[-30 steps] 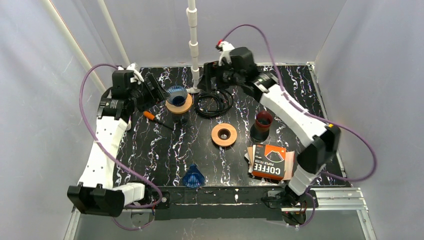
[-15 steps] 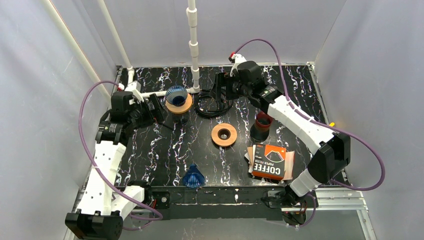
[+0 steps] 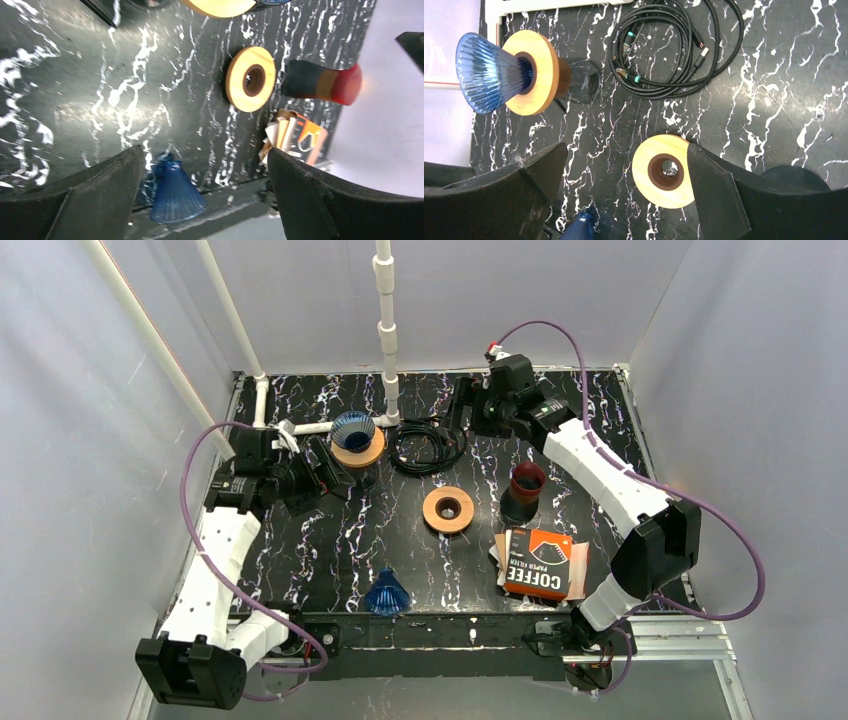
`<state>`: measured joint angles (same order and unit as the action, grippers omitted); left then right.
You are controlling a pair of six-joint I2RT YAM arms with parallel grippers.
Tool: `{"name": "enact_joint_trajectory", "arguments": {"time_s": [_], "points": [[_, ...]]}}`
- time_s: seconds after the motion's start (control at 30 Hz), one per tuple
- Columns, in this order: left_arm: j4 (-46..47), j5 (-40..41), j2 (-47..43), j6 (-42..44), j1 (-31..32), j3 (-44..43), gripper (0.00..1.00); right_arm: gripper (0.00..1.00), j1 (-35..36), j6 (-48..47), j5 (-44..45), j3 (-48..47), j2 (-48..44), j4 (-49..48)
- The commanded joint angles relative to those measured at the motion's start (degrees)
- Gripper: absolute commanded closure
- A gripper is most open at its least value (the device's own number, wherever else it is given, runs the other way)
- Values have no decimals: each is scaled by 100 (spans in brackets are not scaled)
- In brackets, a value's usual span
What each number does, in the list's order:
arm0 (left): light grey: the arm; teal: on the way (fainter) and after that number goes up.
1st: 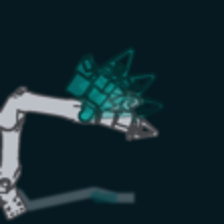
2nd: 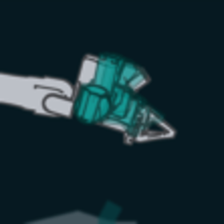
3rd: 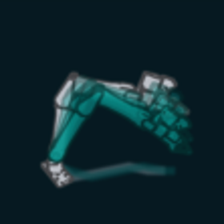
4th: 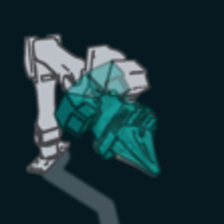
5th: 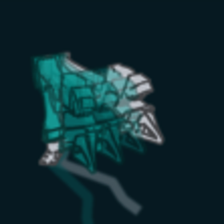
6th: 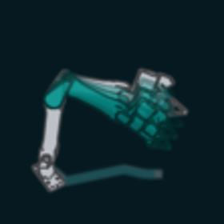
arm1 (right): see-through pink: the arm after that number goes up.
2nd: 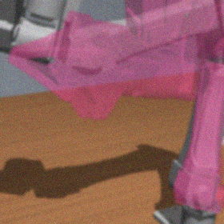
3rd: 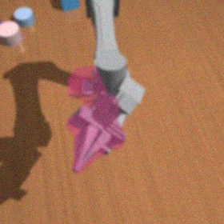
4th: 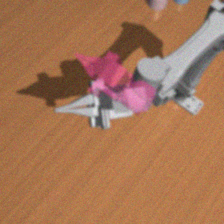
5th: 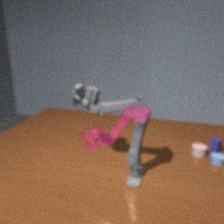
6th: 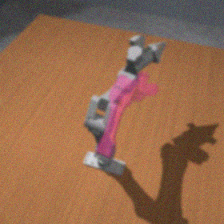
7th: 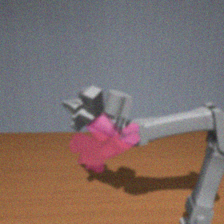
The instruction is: Place the coffee filter in the dripper
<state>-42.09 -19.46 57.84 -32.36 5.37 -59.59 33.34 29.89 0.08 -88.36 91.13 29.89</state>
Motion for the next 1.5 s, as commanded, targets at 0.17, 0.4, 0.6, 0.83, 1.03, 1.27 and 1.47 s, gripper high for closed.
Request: {"name": "enact_joint_trajectory", "arguments": {"time_s": [0.17, 0.4, 0.6, 0.83, 1.03, 1.27, 1.47], "points": [[80, -627, 344, -1467, 562, 28, 10, 2, -530, 815, -349, 583, -424, 93], [245, -189, 1212, -1193, 1887, -744, 10, 2, -978, 712, -203, 577, -728, 513], [307, -125, 2150, -882, 2682, -1634, 12, 2, -1453, 677, -43, 890, -1227, 865], [691, -384, 3048, -1146, 3243, -2182, 12, 2, -2018, 1142, 808, 1419, -2047, 1587], [1053, -830, 3464, -1460, 3370, -2307, 12, 2, -2392, 1674, 1516, 1973, -2800, 2286], [1525, -1187, 3667, -2080, 3400, -2074, 12, 2, -2794, 2115, 1536, 2662, -3334, 2974], [1918, -1347, 3749, -2444, 3453, -1857, 12, 2, -3271, 2232, 994, 3566, -3743, 3069]]}}
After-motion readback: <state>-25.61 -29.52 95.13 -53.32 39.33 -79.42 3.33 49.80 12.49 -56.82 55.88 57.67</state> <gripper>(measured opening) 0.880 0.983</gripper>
